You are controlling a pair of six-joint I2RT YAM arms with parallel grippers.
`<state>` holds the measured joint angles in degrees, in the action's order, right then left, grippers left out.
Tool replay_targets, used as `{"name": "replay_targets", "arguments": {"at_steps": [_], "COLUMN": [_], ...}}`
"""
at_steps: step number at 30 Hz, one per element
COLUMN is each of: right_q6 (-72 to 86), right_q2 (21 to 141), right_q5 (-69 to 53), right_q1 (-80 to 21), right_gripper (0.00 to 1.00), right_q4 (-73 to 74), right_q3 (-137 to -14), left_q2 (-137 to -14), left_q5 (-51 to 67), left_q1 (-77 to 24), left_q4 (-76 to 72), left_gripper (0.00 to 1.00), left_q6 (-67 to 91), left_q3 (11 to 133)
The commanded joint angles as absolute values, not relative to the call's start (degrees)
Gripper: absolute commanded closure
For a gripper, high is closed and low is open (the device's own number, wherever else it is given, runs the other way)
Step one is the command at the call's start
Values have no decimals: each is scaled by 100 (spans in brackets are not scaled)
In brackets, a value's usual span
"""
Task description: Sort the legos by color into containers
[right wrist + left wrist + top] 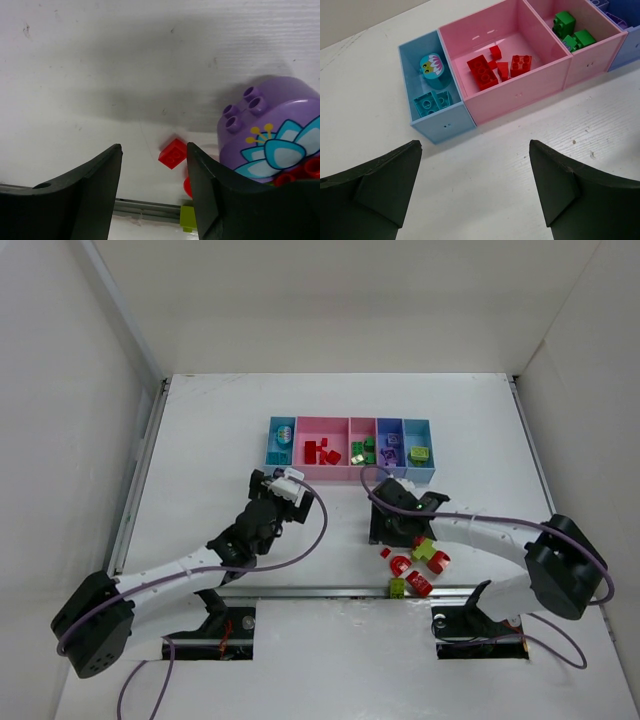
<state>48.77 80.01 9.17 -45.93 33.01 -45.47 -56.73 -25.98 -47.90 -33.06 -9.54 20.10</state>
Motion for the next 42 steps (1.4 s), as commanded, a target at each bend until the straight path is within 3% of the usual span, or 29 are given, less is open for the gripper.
{"name": "replay_targets", "arguments": {"at_steps": [1,29,42], "right_q6": [5194,5704,5590], "right_q2": [7998,7682,7910], "right_q5": [1020,1766,1257], "right_q1": [-4824,-5045,-5045], "right_gripper": [40,35,37], "right_q4": [3164,4280,3393], "right_q3": [-4553,-4755,-4263], "left_q2": [-5502,-5388,-5388], "left_q5": [-2681,-2461,-2355], "left_q1": [-4869,-4922,-4922], "left_q4": [-3674,-3727,-3727], "left_gripper": [14,13,13], "left_q6": [-914,-1072,-1125], "left_q3": [1916,1863,1863]}}
